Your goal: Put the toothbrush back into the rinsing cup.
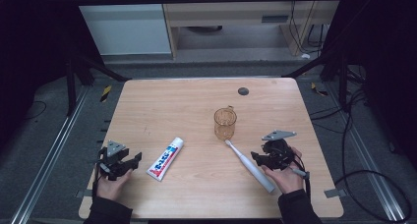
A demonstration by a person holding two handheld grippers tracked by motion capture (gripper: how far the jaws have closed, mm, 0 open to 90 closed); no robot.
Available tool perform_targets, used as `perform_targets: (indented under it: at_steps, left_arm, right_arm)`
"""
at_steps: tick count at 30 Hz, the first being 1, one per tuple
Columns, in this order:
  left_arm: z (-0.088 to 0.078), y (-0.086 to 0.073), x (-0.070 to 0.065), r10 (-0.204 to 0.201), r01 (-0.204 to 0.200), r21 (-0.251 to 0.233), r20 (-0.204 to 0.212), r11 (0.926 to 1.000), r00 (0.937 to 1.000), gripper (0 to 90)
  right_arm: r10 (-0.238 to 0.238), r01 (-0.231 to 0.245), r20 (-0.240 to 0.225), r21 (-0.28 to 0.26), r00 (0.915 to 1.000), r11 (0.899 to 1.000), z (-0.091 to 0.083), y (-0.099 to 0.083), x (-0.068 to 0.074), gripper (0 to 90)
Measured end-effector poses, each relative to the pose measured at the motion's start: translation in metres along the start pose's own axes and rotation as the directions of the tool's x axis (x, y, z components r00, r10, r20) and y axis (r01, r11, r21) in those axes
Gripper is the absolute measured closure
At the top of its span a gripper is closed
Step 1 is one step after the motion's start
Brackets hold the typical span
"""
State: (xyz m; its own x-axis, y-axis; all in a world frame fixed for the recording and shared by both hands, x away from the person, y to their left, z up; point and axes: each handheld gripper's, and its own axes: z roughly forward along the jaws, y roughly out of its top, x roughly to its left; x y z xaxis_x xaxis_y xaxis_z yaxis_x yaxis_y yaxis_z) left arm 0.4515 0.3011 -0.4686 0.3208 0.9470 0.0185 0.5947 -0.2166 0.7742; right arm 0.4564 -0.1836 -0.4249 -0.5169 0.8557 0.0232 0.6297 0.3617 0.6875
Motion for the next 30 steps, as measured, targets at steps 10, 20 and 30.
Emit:
perform_targets:
  at_steps: [10,20,30]
  left_arm:
    - [0.001,0.0,0.0,0.007,-0.007,0.006,-0.001,1.0,1.0,43.9]
    - [0.001,0.0,0.0,0.007,-0.007,0.01,0.0,0.9999,1.0,43.8]
    - [0.002,0.0,0.0,0.006,-0.006,0.019,-0.004,0.9998,1.0,43.2]
  right_arm:
    - [-0.034,0.035,-0.005,0.051,0.9994,0.998,0.008,0.009,0.004,51.4]
    - [-0.046,0.049,-0.028,0.12,0.9986,0.992,0.021,0.01,0.008,52.2]
    - [-0.054,0.061,-0.041,0.185,0.9977,0.981,0.031,0.011,0.011,54.5]
